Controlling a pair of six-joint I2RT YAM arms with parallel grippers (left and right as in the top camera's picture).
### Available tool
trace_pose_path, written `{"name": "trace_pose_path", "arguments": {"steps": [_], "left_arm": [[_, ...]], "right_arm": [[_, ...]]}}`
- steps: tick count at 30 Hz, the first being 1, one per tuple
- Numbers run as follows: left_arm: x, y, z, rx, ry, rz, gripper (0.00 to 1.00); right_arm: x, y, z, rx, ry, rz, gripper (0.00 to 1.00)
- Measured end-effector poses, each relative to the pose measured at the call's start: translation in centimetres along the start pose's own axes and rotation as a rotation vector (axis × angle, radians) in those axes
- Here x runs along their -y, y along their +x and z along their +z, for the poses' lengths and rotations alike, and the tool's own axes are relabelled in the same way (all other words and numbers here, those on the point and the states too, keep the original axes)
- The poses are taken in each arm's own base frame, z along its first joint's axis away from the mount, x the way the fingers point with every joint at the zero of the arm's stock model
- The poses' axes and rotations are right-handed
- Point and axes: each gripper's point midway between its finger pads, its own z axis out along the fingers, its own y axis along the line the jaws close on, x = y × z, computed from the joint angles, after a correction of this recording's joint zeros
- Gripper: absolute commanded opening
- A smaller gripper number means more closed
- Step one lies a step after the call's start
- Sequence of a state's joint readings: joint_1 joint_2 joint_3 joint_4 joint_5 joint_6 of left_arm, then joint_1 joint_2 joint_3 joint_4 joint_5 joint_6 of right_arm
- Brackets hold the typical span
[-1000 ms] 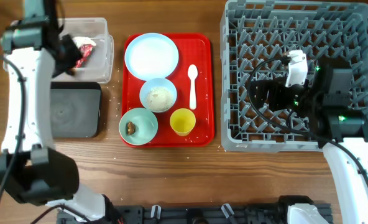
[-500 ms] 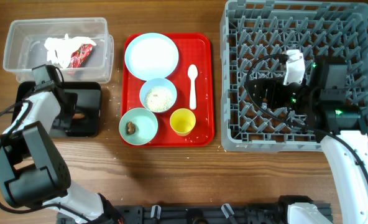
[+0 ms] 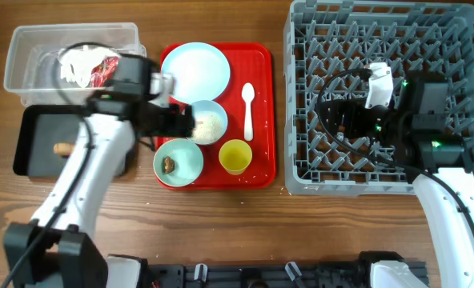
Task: Sort waste into correct bins and load items into the dishwasher rack
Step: 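Grasp the green bowl with the left gripper and tip food onto black tray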
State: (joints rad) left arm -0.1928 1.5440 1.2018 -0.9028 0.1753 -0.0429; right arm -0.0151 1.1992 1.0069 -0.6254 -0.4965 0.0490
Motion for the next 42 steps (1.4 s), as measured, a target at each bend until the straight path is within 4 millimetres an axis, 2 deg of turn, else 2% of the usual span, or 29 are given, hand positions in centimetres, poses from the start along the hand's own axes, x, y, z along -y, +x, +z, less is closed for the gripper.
{"name": "trace_pose_path", "arguments": {"steps": [1, 2, 3, 5, 7, 12, 15, 17, 18, 22, 25, 27, 29, 32, 35, 40, 41, 42], "left_arm": [[1.3, 0.6, 0.7, -0.027, -0.005, 0.053, 0.85], [2.0, 1.1, 1.3, -0.05, -0.012, 0.086, 0.76], [2.7, 1.7, 2.2, -0.085, -0.019, 0.117, 0.74], [3.3, 2.8, 3.9, -0.146, -0.031, 0.134, 0.65], [2.7, 4.6, 6.0, -0.229, -0.059, 0.085, 0.58], [1.6, 7.1, 7.8, -0.28, -0.112, -0.134, 0.43], [1.5, 8.2, 8.7, -0.285, -0.12, -0.196, 0.26], [1.9, 8.6, 9.2, -0.282, -0.117, -0.196, 0.04], [2.1, 8.6, 9.3, -0.279, -0.111, -0.193, 0.04], [2.0, 8.5, 8.8, -0.269, -0.136, -0.191, 0.04], [2.4, 8.2, 7.3, -0.292, -0.136, -0.195, 0.04], [3.2, 7.1, 5.6, -0.285, -0.109, -0.196, 0.04], [3.6, 5.2, 3.5, -0.237, -0.079, -0.21, 0.04], [1.5, 2.8, 0.6, -0.157, -0.064, -0.276, 0.04], [-2.4, 1.7, -0.7, -0.124, -0.004, -0.379, 0.04], [-10.3, 0.4, -3.8, 0.007, 0.194, -0.553, 0.04], [-10.3, -0.1, -4.5, 0.042, 0.275, -0.546, 0.04], [-11.9, -0.1, -5.3, 0.087, 0.302, -0.582, 0.04]], "right_arm": [[0.0, 0.0, 0.0, 0.0, 0.0, 0.0, 1.0], [0.0, 0.0, 0.0, 0.001, 0.0, 0.0, 1.0], [0.0, 0.0, 0.0, 0.0, 0.0, 0.0, 1.0], [0.0, 0.0, 0.0, 0.0, 0.0, 0.0, 1.0], [0.0, 0.0, 0.0, -0.002, 0.0, 0.001, 1.0], [0.0, 0.1, 0.0, -0.002, 0.0, 0.001, 1.0], [0.0, 0.0, 0.0, -0.002, 0.0, 0.001, 1.0], [0.0, 0.0, 0.0, -0.002, 0.0, 0.001, 1.0], [0.0, 0.0, 0.0, -0.001, 0.0, 0.001, 1.0], [0.0, 0.0, 0.0, 0.001, 0.0, 0.0, 1.0], [0.0, 0.0, 0.0, 0.001, 0.0, 0.0, 1.0], [0.0, 0.0, 0.0, 0.001, 0.0, -0.001, 1.0], [0.0, 0.0, 0.0, 0.001, 0.0, -0.001, 1.0], [0.0, 0.0, 0.0, 0.001, 0.0, -0.001, 1.0], [0.0, 0.0, 0.0, 0.001, 0.0, -0.001, 1.0], [0.0, -0.1, 0.0, 0.004, 0.0, -0.002, 1.0], [0.0, -0.1, 0.0, 0.005, 0.0, -0.003, 1.0], [0.0, -0.1, 0.0, 0.004, 0.0, -0.002, 1.0]]}}
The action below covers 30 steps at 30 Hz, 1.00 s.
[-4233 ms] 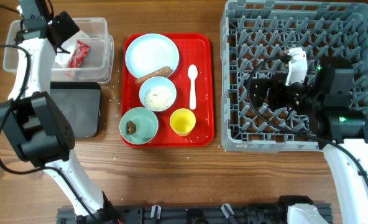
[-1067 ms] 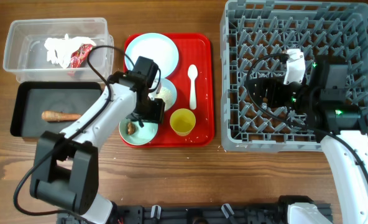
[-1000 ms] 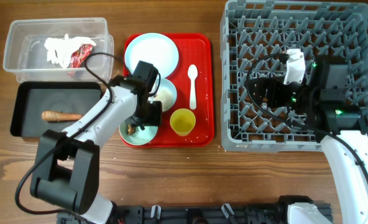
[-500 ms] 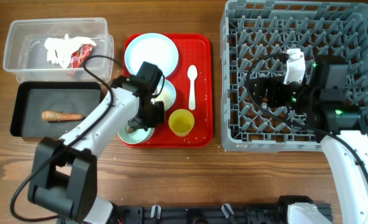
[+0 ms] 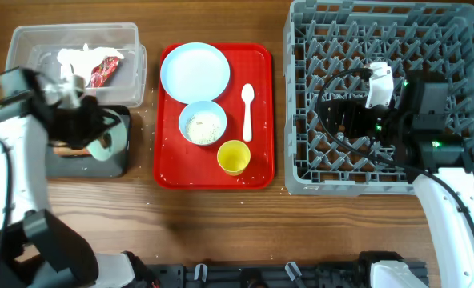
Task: Sort waste into correct bins and load items into the dishwasher rack
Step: 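Grasp the green bowl with the left gripper and tip food onto black tray, then return the green bowl to the red tray with the left gripper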
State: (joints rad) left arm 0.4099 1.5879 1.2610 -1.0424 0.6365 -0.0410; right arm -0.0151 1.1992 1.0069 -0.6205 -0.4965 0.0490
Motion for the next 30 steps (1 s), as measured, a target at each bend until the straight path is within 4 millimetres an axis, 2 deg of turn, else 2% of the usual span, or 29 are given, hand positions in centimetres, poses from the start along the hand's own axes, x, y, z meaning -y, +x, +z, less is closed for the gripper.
{"name": "trace_pose_path", "arguments": {"steps": [1, 3, 11, 14, 19, 30], "left_arm": [[-0.5, -0.9, -1.0, 0.034, 0.082, -0.016, 0.04], [-2.0, -2.6, -1.8, 0.08, 0.18, -0.045, 0.04], [-5.0, -5.0, 0.6, 0.065, 0.532, -0.2, 0.04], [-5.8, -5.4, 0.1, 0.079, 0.645, -0.274, 0.04], [-4.8, -6.4, -2.7, 0.131, 0.837, -0.335, 0.04], [-4.2, -6.3, -3.3, 0.099, 0.885, -0.419, 0.04]], "right_arm": [[0.0, 0.0, 0.0, 0.0, 0.0, 0.0, 1.0], [0.0, 0.0, 0.0, 0.0, 0.0, 0.0, 1.0], [0.0, -0.2, 0.0, 0.006, 0.0, -0.003, 1.0], [0.0, -0.2, 0.0, 0.007, 0.0, -0.004, 1.0], [0.0, -0.2, 0.0, 0.007, 0.0, -0.004, 1.0], [0.0, -0.2, 0.0, 0.007, 0.0, 0.0, 1.0]]}}
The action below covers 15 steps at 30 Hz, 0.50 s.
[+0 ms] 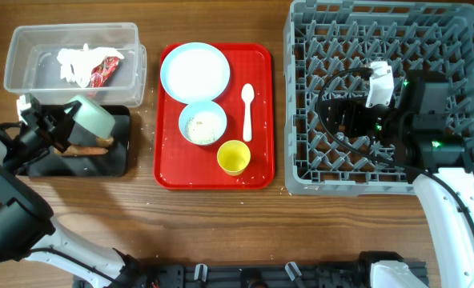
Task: Sort waste into correct bins and load items into the dishwasher rack
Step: 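Return the green bowl to the red tray with the left gripper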
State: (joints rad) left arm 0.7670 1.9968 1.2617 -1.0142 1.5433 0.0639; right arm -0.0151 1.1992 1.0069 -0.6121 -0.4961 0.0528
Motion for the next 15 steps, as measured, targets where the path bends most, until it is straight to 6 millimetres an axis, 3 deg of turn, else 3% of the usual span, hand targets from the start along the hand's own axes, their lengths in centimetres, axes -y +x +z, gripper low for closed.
{"name": "trace_pose_path", "arguments": {"steps": [3, 6, 8, 10, 12, 15], "left_arm": [[0.5, 1.8, 1.9, -0.057, -0.06, 0.048, 0.04], [2.0, 8.2, 7.2, -0.237, -0.291, 0.306, 0.04], [1.3, 11.6, 9.5, -0.325, -0.45, 0.426, 0.04], [-1.9, 13.4, 10.5, -0.371, -0.728, 0.509, 0.04], [-4.9, 14.3, 10.4, -0.383, -0.977, 0.543, 0.04], [-7.6, 16.3, 11.4, -0.408, -1.144, 0.63, 0.04]], "right_arm": [[0.0, -0.1, 0.0, 0.005, -0.001, -0.003, 1.0], [0.0, -0.1, 0.0, 0.006, 0.0, -0.003, 1.0], [0.0, -0.1, 0.0, 0.006, 0.0, -0.003, 1.0], [0.0, -0.1, 0.0, 0.006, 0.0, -0.003, 1.0], [0.0, -0.1, 0.0, 0.006, 0.0, -0.003, 1.0], [0.0, -0.2, 0.0, 0.007, 0.0, -0.004, 1.0]]}}
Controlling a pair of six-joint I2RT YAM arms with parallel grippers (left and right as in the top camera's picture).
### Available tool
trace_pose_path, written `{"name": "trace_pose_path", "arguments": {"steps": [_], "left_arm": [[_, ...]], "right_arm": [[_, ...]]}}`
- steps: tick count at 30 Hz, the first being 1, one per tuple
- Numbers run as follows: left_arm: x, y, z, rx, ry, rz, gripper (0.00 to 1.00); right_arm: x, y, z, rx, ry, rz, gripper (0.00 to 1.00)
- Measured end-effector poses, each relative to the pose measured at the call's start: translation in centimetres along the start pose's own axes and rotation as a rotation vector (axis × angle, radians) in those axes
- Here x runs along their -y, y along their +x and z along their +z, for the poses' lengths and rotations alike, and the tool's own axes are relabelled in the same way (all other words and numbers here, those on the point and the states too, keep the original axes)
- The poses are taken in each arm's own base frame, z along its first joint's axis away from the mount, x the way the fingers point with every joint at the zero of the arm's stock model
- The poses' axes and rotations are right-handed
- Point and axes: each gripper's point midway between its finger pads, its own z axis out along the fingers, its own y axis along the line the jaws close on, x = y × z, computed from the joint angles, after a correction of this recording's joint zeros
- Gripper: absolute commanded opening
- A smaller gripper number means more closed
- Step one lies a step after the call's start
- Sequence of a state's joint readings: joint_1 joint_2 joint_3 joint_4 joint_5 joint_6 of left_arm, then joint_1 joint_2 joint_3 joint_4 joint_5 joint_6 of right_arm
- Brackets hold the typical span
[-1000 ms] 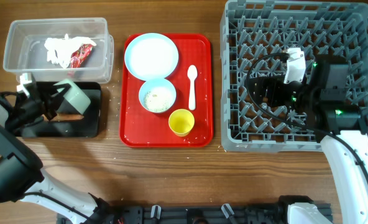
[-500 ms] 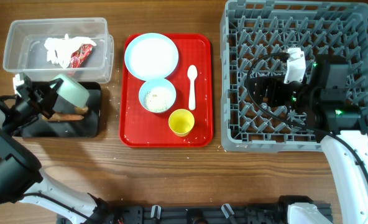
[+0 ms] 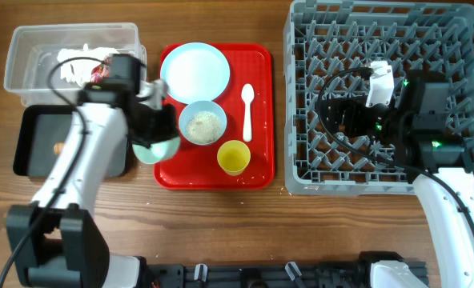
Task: Sort waste into correct bins and load items into the dishwasher rack
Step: 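Return the green bowl to the red tray with the left gripper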
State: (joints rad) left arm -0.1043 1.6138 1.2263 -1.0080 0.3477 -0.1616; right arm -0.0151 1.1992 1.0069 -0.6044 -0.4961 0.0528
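Note:
My left gripper (image 3: pixel 158 132) is shut on the rim of a pale green bowl (image 3: pixel 151 150), holding it over the left edge of the red tray (image 3: pixel 261 172). On the tray are a white plate (image 3: pixel 194 70), a bowl with rice crumbs (image 3: pixel 202 125), a white spoon (image 3: pixel 248 110) and a yellow cup (image 3: pixel 234 157). My right gripper (image 3: pixel 339 120) hangs over the grey dishwasher rack (image 3: pixel 301 172); its jaws are too dark to read.
A black bin (image 3: pixel 30 164) at the left holds a brown food scrap (image 3: pixel 58 147). Behind it, a clear plastic bin (image 3: pixel 29 48) holds white paper and a red wrapper. The rack's upright tines fill the right side of the table.
My left arm has brought the green bowl from over the black bin, far left, back to the red tray's left edge. The right arm has not moved.
My left gripper was at the green bowl, which held a food scrap, on the tray. Then it held the bowl tilted over the black bin, then further left and turned over. Now the scrap lies in the bin and the bowl is back at the tray.

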Motion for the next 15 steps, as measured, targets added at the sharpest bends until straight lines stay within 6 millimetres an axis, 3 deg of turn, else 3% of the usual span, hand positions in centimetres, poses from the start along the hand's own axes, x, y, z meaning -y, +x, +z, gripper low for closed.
{"name": "trace_pose_path", "arguments": {"steps": [6, 8, 9, 11, 12, 15], "left_arm": [[2.5, 4.5, 5.9, -0.046, -0.121, 0.109, 0.04], [2.0, 5.9, 6.9, -0.059, -0.189, 0.14, 0.24], [1.7, 6.0, 7.1, -0.051, -0.218, 0.152, 0.46], [1.7, 5.8, 7.2, -0.036, -0.239, 0.159, 0.67], [1.7, 5.6, 7.2, -0.024, -0.244, 0.162, 0.72], [1.8, 4.6, 6.9, 0.013, -0.26, 0.173, 0.77]], "right_arm": [[0.0, 0.0, 0.0, -0.001, 0.0, 0.0, 1.0], [0.0, 0.0, 0.0, -0.001, 0.0, 0.0, 1.0], [0.0, 0.0, 0.0, -0.001, 0.0, 0.0, 1.0], [0.0, 0.0, 0.0, -0.001, 0.0, 0.001, 1.0], [0.0, 0.0, 0.0, -0.001, 0.0, 0.001, 1.0], [0.0, 0.0, 0.0, 0.0, 0.0, 0.0, 1.0]]}}
